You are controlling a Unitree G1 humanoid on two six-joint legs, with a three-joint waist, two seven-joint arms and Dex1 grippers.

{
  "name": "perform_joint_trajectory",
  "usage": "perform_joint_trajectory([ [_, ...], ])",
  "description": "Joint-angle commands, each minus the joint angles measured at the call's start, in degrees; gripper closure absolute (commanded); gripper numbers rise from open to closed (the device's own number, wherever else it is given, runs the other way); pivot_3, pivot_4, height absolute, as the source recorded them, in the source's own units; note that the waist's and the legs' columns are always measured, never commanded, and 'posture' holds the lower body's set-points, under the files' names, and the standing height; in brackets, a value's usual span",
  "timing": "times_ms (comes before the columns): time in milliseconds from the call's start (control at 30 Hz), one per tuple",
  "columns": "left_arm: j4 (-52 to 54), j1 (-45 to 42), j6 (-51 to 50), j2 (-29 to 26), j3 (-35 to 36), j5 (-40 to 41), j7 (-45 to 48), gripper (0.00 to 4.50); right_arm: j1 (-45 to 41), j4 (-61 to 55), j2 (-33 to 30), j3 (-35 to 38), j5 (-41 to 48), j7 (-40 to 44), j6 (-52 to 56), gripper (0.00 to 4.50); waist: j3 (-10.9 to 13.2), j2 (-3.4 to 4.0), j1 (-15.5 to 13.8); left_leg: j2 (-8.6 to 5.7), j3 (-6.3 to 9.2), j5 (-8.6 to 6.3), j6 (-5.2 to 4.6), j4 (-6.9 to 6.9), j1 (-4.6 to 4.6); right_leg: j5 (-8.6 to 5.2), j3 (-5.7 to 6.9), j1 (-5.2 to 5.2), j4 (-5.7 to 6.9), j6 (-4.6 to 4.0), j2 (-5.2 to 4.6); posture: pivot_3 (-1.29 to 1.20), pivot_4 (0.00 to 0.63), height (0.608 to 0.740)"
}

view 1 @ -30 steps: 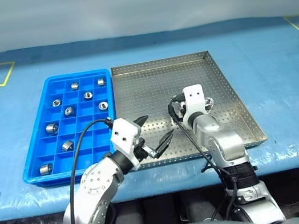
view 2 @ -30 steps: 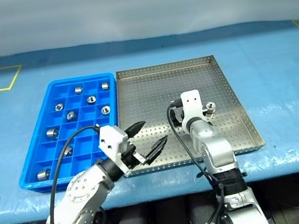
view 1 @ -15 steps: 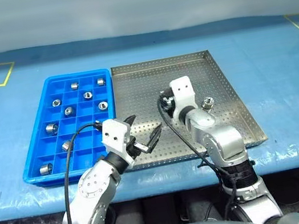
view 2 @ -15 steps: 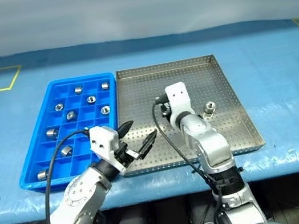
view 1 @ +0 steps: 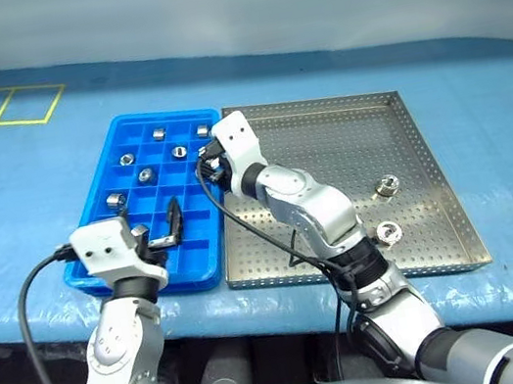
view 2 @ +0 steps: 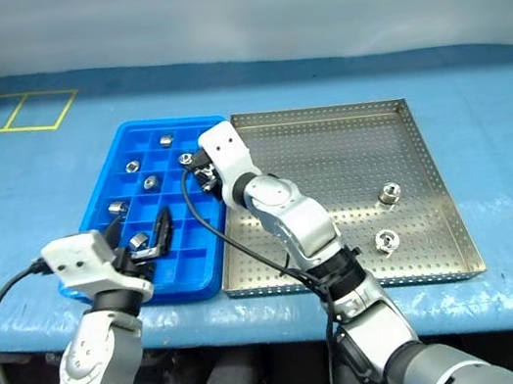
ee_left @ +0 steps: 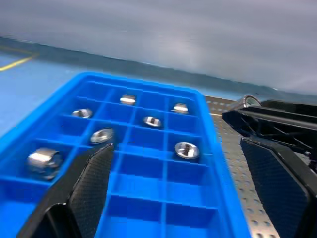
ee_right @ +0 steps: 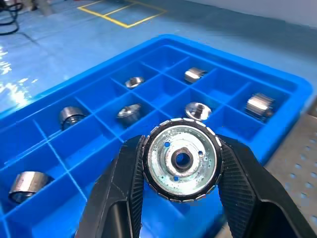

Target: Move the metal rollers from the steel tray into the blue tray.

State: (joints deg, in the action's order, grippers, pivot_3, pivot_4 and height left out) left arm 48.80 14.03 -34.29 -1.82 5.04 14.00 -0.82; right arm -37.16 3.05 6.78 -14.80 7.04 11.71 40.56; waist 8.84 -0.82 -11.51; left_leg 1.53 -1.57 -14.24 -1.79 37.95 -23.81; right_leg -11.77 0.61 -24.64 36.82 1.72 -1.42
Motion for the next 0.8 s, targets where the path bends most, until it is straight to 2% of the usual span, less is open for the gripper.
perform_joint_trajectory([
  [33,4.62,1.73,1.88,0.75,0.99,-0.88,-1.86,0.0,-2.24,2.62,1.19,-0.31,-0.07,1.66,-3.87,2.79,0.0,0.0,-1.58,0.0,0.02,0.0,0.01,0.0,0.0,-0.01,0.02,0.0,0.0,-0.01,0.01,0.58,0.15,0.74],
  [267,5.16,2.95,1.96,0.64,-0.61,-2.05,-3.08,0.0,-3.47,8.89,1.8,0.81,0.1,2.94,-7.29,2.79,0.0,0.0,-8.31,0.04,0.04,0.0,0.06,0.02,-0.03,-0.12,0.16,-0.02,-0.03,-0.12,0.0,0.59,0.15,0.74],
  [467,4.36,2.24,1.51,0.17,-2.25,-2.77,-2.97,0.0,-3.56,10.52,0.37,1.98,-0.25,3.05,-7.75,2.79,0.0,0.0,-12.09,0.05,0.0,-0.04,0.16,0.01,-0.08,-0.24,0.23,-0.1,-0.03,-0.31,0.0,0.56,0.15,0.74],
  [800,2.9,0.33,-0.06,-0.15,-3.41,-2.25,-2.36,0.0,-0.62,8.14,-1.29,3.0,-1.08,2.17,-6.13,2.79,-0.02,0.0,-14.4,0.03,-0.07,-0.19,0.43,0.01,-0.2,-0.24,0.66,-0.18,0.0,-0.31,0.15,0.52,0.15,0.74],
])
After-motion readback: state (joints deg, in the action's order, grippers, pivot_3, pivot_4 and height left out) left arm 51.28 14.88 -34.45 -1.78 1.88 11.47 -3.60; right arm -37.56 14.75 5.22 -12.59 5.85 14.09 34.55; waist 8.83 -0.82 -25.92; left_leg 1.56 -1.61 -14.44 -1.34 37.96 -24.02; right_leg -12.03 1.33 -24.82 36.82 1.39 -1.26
